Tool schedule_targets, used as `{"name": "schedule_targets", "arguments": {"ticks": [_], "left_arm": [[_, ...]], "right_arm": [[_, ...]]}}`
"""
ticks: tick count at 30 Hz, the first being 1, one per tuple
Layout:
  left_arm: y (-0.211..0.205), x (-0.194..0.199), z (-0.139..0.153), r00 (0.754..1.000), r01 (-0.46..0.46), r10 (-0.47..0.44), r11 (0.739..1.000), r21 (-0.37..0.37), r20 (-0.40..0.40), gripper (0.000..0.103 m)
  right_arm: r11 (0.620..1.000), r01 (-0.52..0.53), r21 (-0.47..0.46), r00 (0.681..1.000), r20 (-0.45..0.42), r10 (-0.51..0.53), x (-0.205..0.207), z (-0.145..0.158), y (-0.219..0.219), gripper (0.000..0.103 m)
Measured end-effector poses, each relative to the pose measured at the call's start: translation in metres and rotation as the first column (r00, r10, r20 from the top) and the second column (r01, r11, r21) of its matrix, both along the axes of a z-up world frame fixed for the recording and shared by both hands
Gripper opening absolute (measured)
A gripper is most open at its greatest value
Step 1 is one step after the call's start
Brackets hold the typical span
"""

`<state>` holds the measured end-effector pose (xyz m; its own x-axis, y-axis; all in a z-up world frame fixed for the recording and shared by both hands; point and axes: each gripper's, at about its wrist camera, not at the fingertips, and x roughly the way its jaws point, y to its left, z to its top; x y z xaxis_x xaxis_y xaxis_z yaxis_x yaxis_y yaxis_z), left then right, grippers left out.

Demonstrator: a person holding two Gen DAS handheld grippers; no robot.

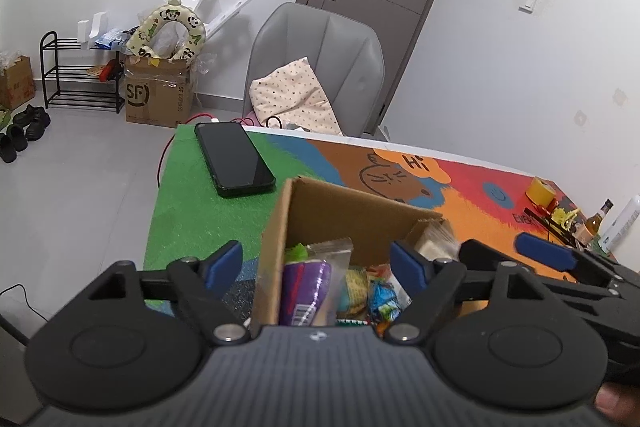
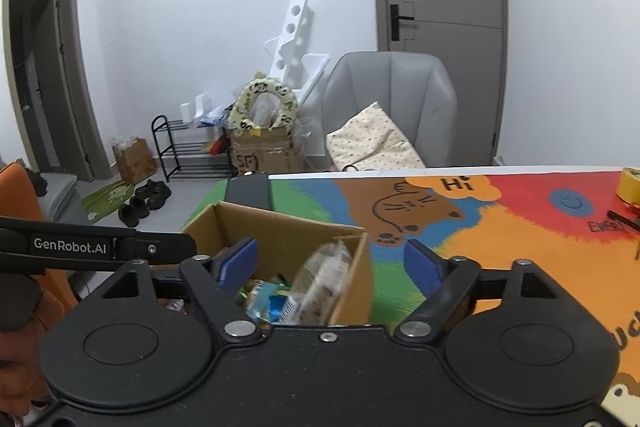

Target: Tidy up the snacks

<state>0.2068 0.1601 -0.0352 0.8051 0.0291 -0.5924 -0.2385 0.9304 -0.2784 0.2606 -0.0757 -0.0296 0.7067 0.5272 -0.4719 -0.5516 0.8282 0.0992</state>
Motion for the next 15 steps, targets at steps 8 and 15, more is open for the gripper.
{"name": "schedule_targets", "arguments": {"ticks": [8,15], "left_arm": [[-0.028,-0.007,0.004,1.000,0.013,-0.014,0.998,0.061,0.018,0.088],[-0.051,-0.014,0.009,0.999,0.030,-0.031,0.995,0.090,0.016,0.093]], "right_arm": [[0.998,0.057,0.035,0.998,-0.037,-0.056,-0.003,-0.005,-0.036,0.090],[0.993,0.094,0.066,0.995,-0.034,-0.091,-0.011,-0.005,-0.063,0.101]]}}
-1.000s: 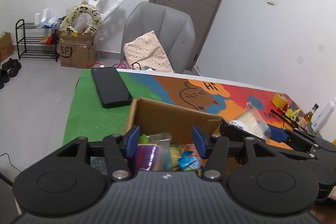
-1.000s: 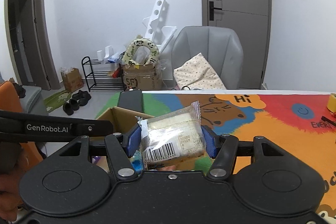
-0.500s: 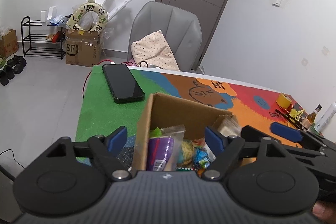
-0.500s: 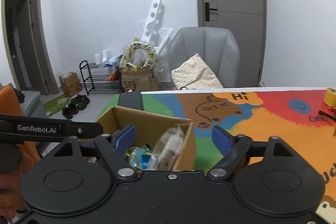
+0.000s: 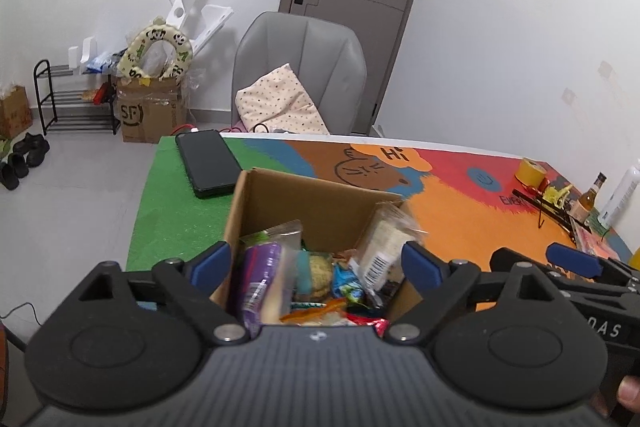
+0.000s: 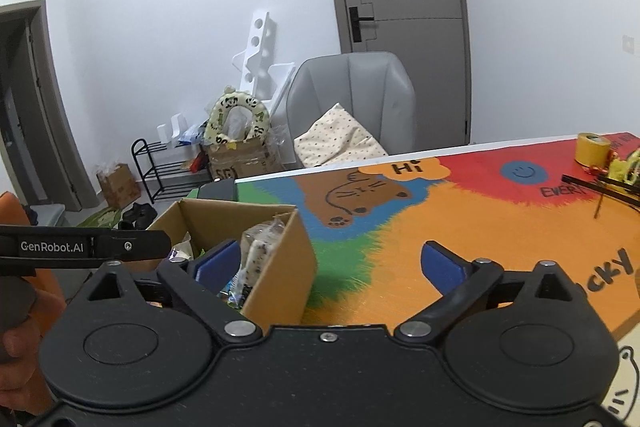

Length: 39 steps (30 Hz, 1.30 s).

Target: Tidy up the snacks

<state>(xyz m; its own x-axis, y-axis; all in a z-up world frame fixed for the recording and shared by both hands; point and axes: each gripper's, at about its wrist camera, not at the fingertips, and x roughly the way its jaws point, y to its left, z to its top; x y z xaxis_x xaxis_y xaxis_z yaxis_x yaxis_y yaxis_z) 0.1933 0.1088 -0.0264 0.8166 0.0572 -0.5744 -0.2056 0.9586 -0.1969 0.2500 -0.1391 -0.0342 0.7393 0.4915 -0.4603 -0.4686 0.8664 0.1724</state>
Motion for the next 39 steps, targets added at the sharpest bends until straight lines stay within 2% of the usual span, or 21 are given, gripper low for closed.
{"name": "schedule_targets", "arguments": {"ticks": [5,18,23,28,36,39], "left_arm": [[-0.016,-0.005,0.001,1.000,0.010,-0.010,1.000,0.029,-0.002,0.097],[-0.048,-0.024,0.002,0.998,0.049,-0.048,0.998,0.032,-0.028,0.099],[-0.061,-0.033,0.007,0.997,0.077,-0.076,0.996,0.035,-0.018,0.099],[-0.069,-0.044,0.010,0.996,0.094,-0.094,0.995,0.034,-0.006,0.099],[-0.080,-0.066,0.016,0.993,0.118,-0.119,0.991,0.071,0.009,0.099],[-0.084,-0.076,0.020,0.992,0.121,-0.123,0.989,0.084,0.014,0.099]], "right_arm": [[1.000,0.013,0.009,1.000,-0.003,-0.013,-0.006,-0.001,-0.013,0.103],[0.998,0.048,0.028,0.998,-0.033,-0.047,-0.023,-0.003,-0.051,0.103],[0.998,0.058,0.011,0.998,-0.010,-0.058,-0.039,0.002,-0.062,0.103],[0.993,0.117,0.001,0.993,0.018,-0.117,-0.057,0.007,-0.078,0.103],[0.965,0.260,0.044,0.966,-0.022,-0.259,-0.073,0.007,-0.107,0.103],[0.955,0.294,0.037,0.955,0.011,-0.295,-0.083,0.011,-0.109,0.103]]}}
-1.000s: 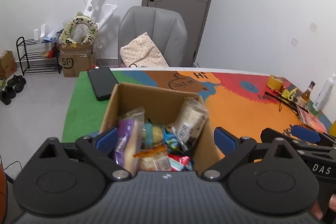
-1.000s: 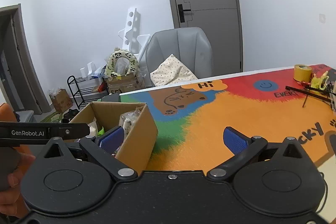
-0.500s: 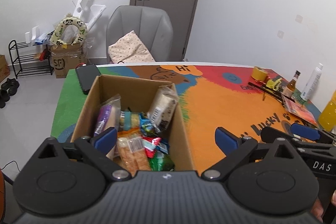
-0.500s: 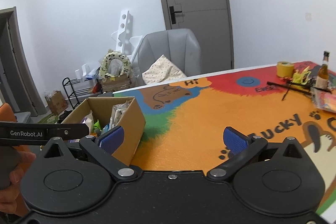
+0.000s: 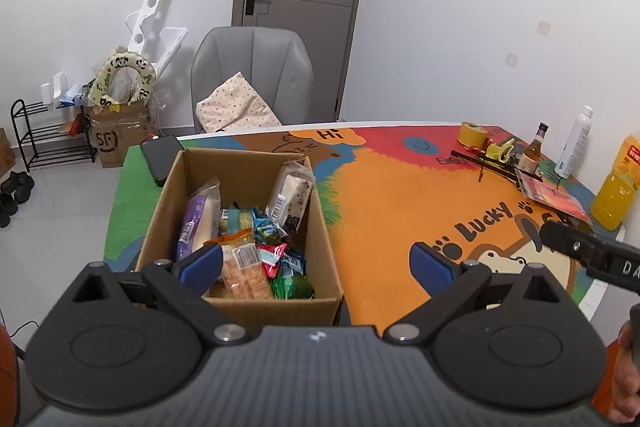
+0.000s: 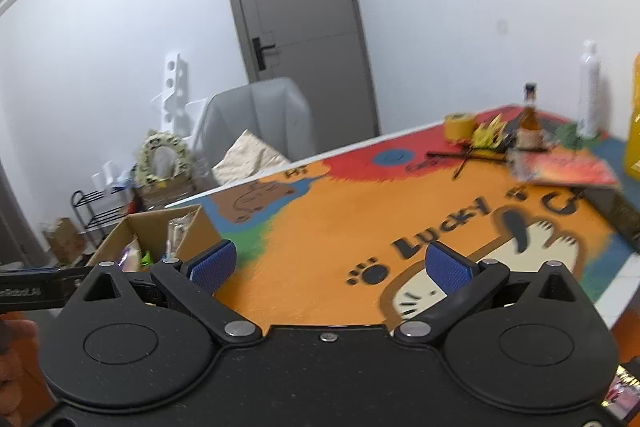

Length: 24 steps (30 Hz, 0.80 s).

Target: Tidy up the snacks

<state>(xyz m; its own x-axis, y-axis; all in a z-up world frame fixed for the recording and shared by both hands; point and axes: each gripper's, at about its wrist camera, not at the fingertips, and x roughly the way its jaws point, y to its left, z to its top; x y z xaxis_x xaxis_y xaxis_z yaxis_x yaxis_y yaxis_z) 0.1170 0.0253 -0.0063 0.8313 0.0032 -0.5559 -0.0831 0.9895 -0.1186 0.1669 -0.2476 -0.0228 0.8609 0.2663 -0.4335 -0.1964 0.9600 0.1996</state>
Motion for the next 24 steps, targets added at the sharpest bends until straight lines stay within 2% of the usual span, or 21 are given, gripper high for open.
{"name": "schedule_targets", "arguments": {"ticks": [6,9,19,24], "left_arm": [[-0.003,-0.022,0.008,1.000,0.004,-0.004,1.000,0.021,0.014,0.099],[-0.003,-0.035,0.008,1.000,0.004,-0.005,1.000,0.023,0.024,0.103],[0.006,-0.071,0.006,0.999,-0.033,0.032,0.998,0.059,0.017,0.103],[0.003,-0.086,0.010,0.999,-0.032,0.031,0.997,0.073,0.008,0.103]], "right_arm": [[0.998,0.067,-0.002,0.998,0.012,-0.067,-0.019,0.005,-0.008,0.103],[0.997,0.079,-0.006,0.997,-0.001,-0.079,-0.028,0.008,-0.012,0.103],[0.997,0.043,-0.065,0.997,-0.054,-0.047,-0.064,0.010,-0.009,0.103],[0.997,0.022,-0.069,0.999,-0.046,-0.025,-0.084,0.019,-0.014,0.103]]}}
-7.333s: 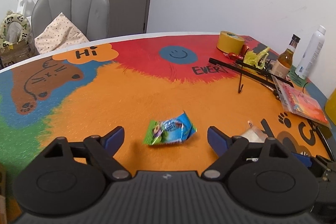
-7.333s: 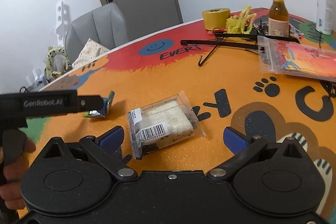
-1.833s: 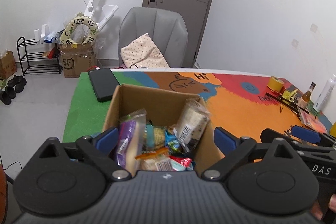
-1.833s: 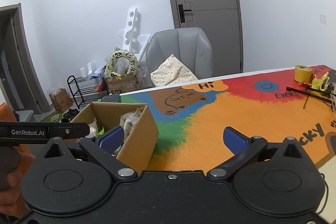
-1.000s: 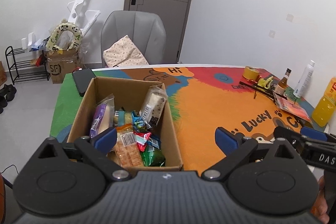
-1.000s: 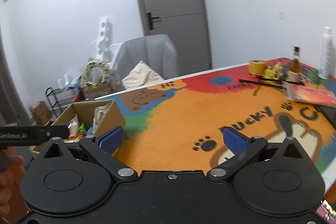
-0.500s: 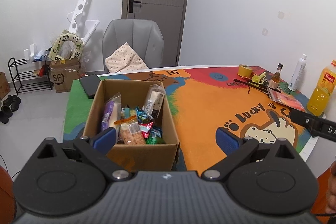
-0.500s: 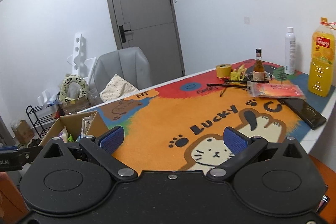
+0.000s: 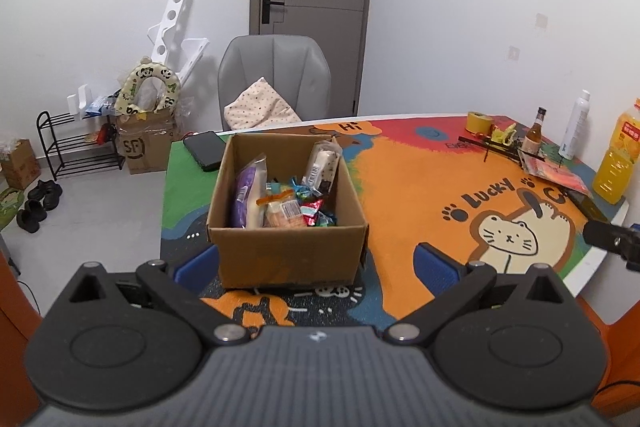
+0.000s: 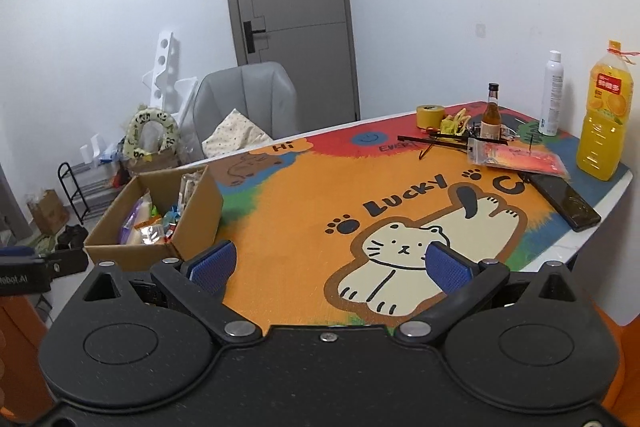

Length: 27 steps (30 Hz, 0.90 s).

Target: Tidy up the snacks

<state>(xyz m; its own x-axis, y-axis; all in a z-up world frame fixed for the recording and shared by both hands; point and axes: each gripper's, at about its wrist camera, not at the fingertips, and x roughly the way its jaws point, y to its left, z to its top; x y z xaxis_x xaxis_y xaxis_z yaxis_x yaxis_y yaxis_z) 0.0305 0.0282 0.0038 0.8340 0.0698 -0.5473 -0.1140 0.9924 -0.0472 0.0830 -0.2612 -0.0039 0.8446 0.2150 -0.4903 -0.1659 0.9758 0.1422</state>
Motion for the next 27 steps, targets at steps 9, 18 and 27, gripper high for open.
{"name": "schedule_targets", "arguments": {"ticks": [9,18,27], "left_arm": [[-0.010,-0.021,0.015,1.000,0.007,-0.008,0.999,0.040,0.029,0.103],[0.001,-0.030,0.024,0.999,-0.015,0.014,0.999,0.030,0.046,0.103],[0.005,-0.029,0.025,0.999,-0.012,0.012,1.000,0.016,0.044,0.103]], "right_arm": [[0.996,-0.084,0.020,0.996,-0.020,0.084,-0.016,0.003,-0.001,0.103],[0.998,-0.054,0.024,0.998,-0.023,0.055,-0.017,0.007,-0.004,0.103],[0.998,-0.062,0.007,0.998,-0.016,0.062,-0.016,0.005,-0.004,0.103]]}}
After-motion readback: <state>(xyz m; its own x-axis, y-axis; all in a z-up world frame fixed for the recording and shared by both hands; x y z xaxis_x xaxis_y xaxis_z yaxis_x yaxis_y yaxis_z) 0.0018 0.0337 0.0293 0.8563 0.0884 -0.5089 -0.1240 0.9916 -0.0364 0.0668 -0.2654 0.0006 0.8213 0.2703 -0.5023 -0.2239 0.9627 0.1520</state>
